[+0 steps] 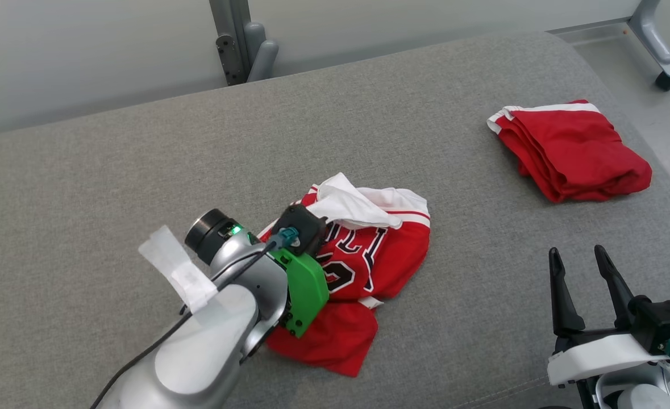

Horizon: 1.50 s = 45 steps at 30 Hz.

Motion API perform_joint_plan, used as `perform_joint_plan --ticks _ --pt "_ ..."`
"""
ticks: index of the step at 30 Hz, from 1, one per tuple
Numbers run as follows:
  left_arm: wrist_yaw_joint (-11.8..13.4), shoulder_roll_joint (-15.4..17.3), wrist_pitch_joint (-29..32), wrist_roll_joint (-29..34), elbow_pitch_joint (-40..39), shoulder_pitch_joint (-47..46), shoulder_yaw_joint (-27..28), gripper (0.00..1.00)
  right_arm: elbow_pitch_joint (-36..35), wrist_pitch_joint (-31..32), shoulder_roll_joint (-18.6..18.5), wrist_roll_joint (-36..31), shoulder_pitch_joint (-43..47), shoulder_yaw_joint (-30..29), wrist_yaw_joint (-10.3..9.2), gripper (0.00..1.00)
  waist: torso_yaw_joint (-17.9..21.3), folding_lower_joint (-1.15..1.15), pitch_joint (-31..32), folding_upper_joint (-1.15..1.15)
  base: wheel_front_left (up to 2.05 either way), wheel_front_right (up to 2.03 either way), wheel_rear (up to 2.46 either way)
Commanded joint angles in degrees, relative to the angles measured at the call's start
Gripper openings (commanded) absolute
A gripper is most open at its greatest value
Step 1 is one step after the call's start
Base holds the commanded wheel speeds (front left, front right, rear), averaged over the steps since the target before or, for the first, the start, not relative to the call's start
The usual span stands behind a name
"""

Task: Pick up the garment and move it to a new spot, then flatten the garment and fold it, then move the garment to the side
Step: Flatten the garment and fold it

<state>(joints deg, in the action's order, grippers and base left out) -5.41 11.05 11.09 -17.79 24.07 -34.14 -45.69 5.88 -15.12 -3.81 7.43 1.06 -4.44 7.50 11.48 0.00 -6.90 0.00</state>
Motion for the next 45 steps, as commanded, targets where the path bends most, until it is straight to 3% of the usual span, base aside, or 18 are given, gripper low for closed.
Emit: perform_joint_plan --ticks 1,7,14,31,36,45 --pt "0.7 -0.7 -0.4 -2.3 -0.5 -0.5 1.8 0.0 0.2 0.0 -0.2 0.1 0.1 0.1 -0.02 1.0 -0.1 0.0 0.0 0.0 0.0 0.0 0.0" --pt "1.9 -1.3 -0.2 -8.3 -1.6 -2.2 7.8 0.0 0.3 0.0 -0.2 0.1 0.1 0.1 -0.02 1.0 -0.1 0.0 0.1 0.0 0.0 0.0 0.0" --pt "3.2 1.2 -0.3 -11.9 -2.3 -7.8 14.3 0.0 0.4 0.0 -0.4 0.2 -0.5 0.2 -0.02 1.0 0.0 0.0 0.1 0.0 0.0 0.0 0.0" --pt "6.3 9.4 -3.5 -11.7 4.2 -26.1 24.4 0.0 1.2 0.0 0.2 0.6 -1.4 0.9 -0.02 1.0 2.5 0.0 0.8 0.0 0.0 0.0 0.0" --pt "6.7 9.6 -5.2 -11.1 5.5 -30.4 25.0 0.0 1.4 0.0 0.2 0.4 -1.1 0.7 -0.02 1.0 2.6 0.0 1.4 0.0 0.0 0.0 0.0" --pt "4.6 3.9 -5.2 -12.1 5.6 -25.0 20.3 0.0 1.5 0.0 0.3 0.7 -0.7 0.6 -0.02 1.0 2.3 0.0 1.8 0.0 0.0 0.0 0.0"
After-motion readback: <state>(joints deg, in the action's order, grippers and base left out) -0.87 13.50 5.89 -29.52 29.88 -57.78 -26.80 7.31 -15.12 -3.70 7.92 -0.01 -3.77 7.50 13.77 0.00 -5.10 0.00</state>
